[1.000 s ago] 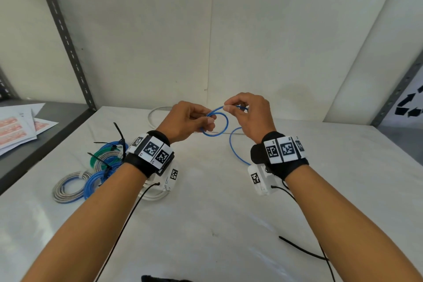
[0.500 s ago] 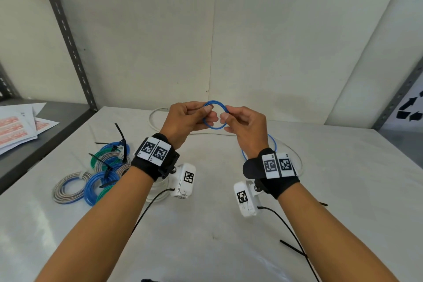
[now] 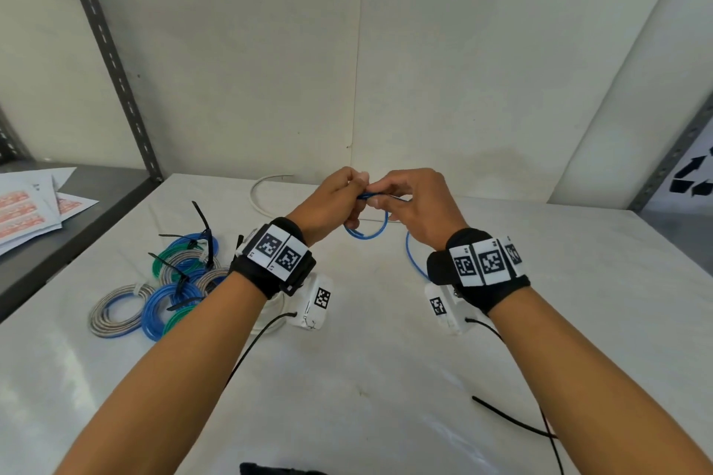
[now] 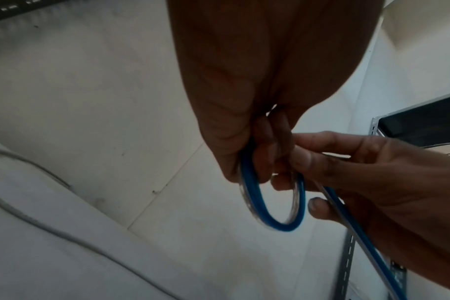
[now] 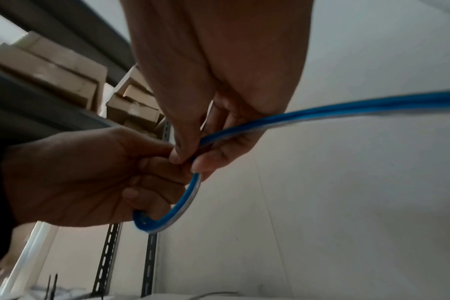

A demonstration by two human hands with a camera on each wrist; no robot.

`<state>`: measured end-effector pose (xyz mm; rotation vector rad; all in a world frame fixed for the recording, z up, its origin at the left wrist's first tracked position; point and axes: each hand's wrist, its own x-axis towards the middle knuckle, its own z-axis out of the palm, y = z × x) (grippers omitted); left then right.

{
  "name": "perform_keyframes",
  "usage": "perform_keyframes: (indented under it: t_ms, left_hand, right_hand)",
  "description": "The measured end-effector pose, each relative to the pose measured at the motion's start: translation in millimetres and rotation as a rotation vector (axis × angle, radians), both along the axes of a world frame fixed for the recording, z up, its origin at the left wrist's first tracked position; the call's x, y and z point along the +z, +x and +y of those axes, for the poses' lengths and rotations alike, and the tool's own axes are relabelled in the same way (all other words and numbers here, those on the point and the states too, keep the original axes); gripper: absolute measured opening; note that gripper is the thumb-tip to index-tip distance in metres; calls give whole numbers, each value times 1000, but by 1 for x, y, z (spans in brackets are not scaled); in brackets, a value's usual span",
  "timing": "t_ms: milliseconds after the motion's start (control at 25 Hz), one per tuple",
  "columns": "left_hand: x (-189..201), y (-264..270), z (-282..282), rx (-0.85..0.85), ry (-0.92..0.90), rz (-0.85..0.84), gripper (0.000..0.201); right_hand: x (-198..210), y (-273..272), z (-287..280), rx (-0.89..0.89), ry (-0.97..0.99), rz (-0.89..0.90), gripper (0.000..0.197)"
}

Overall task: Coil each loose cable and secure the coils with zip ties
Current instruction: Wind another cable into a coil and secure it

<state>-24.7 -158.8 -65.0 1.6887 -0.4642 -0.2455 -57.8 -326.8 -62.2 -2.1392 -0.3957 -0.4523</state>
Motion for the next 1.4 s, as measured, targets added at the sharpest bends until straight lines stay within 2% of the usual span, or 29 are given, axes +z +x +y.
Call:
perform_keyframes:
  t_ms: [80, 200, 400, 520, 640, 760, 840, 1000, 1080, 1160, 1280, 1400]
  left_hand:
    - [1, 2, 3, 65, -41, -46, 23]
    - [3, 10, 14, 181, -228, -56, 20]
    - [12, 12, 9, 276, -634, 93, 26]
    - [11, 11, 1, 301, -766, 170, 31]
    - [3, 9, -6, 288, -840, 240, 32]
    - [-3, 6, -11, 235, -849, 307, 30]
    - [-4, 7, -9, 186, -743, 306, 21]
    - [-4, 13, -3, 71, -138, 110, 22]
    - [-8, 17, -5, 34, 14, 19, 22]
    - [-13, 25, -6, 70, -47, -13, 21]
    - [-16, 37, -7, 185, -355, 63, 20]
    - [-23, 49, -17, 222, -621, 189, 21]
  right_hand:
    - [-1, -3, -3, -23, 150, 10, 9]
    - [0, -2, -17, -103, 237, -66, 3]
    - [-11, -2, 6, -17, 490, 41, 6]
    - [-17, 1, 23, 13, 593, 51, 11]
    - [-22, 2, 28, -45, 621, 7, 13]
    - [-24, 5, 21, -78, 658, 41, 14]
    - [-21, 7, 8, -73, 598, 48, 14]
    - [-6, 10, -14, 6, 144, 96, 7]
    - [-1, 14, -18, 20, -13, 104, 5]
    - [-1, 18, -20, 14, 34, 84, 5]
    - [-11, 23, -20, -67, 238, -28, 8]
    - [-31, 35, -14, -141, 412, -69, 9]
